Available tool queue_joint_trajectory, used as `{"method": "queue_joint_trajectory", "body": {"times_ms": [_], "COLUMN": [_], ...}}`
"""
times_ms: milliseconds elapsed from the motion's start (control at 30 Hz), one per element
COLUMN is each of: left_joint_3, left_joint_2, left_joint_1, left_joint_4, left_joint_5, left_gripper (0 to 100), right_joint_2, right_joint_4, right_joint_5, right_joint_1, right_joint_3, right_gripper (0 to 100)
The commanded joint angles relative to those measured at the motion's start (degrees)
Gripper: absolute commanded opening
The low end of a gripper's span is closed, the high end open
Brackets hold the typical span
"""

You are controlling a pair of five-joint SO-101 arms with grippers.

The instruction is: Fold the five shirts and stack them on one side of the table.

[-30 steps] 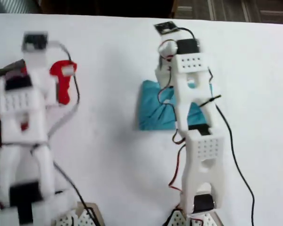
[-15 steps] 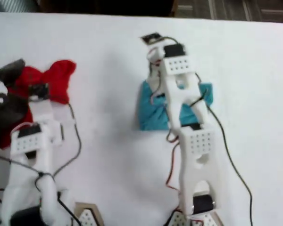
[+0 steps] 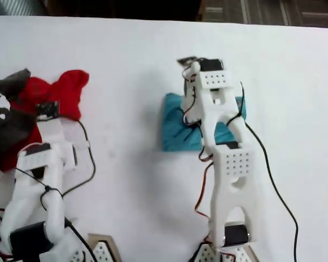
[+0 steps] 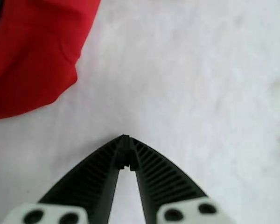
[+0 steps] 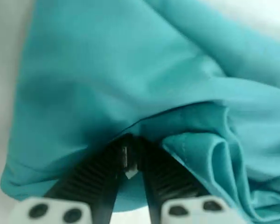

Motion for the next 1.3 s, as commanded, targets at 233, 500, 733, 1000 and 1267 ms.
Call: {"method": "queue_joint_trajectory", "body": {"times_ms": [233, 500, 733, 1000, 1267], "left_joint_3": [-2.07, -2.07, -1.98, -1.98, -1.98], "left_joint_2": [0.0, 0.0, 0.0, 0.09, 0.18], "left_joint_1": [-0.35, -0.35, -0.35, -0.35, -0.35], "left_joint_4": [-0.7, -0.79, -0.79, -0.79, -0.79], "left_joint_5": [0.62, 0.62, 0.62, 0.62, 0.62], "left_gripper": [3, 3, 3, 3, 3], "right_joint_2": [-21.67, -24.22, -22.9, -11.56, -10.77], "right_joint_4": [1.1, -0.04, -6.55, -13.49, -12.62], "right_joint_5": [4.75, 7.47, 2.81, -2.2, -1.67], "right_joint_1": [4.53, 7.25, 2.59, -0.92, 4.97], "right_joint_3": [14.86, 20.92, 10.11, 9.67, 9.76], "right_gripper": [2.1, 2.1, 2.1, 2.1, 2.1]}}
